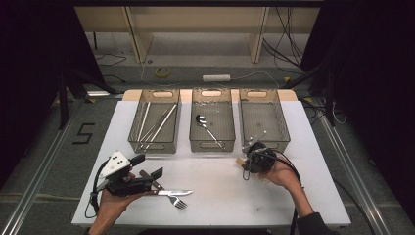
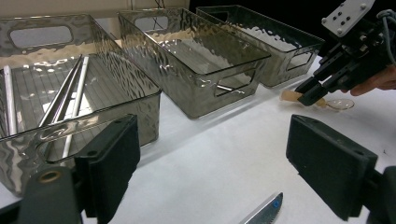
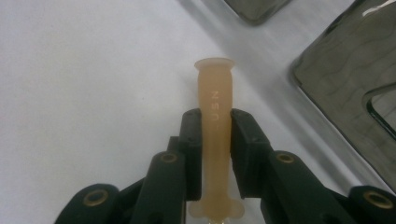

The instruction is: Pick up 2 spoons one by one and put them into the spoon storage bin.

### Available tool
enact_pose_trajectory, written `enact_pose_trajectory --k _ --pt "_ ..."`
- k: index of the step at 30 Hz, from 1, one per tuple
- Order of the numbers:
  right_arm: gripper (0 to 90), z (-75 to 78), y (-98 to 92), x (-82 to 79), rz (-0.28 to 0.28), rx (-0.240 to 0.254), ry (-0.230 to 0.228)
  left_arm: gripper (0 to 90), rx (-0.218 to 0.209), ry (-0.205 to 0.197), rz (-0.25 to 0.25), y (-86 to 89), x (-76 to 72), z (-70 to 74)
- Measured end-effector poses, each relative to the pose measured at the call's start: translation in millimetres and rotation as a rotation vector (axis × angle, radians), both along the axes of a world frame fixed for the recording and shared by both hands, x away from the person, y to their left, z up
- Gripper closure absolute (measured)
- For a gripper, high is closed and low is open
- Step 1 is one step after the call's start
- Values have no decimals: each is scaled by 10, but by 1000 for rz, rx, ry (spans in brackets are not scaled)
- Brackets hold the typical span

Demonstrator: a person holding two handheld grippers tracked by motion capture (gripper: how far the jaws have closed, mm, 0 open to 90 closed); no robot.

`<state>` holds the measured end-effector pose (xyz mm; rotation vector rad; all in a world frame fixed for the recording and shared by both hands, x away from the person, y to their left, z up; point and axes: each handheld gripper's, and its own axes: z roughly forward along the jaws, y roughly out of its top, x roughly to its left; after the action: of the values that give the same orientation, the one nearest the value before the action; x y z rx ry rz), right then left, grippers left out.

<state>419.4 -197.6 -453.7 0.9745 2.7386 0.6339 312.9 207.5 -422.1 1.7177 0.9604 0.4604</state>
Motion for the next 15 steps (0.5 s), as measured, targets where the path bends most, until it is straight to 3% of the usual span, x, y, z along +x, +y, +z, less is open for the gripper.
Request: enact_pose_trajectory --k 8,15 --pt "763 88 -41 -4 -14 45 -10 171 2 3 1 1 3 -1" --pt "762 243 -85 -17 -20 134 -44 171 4 3 2 7 7 -3"
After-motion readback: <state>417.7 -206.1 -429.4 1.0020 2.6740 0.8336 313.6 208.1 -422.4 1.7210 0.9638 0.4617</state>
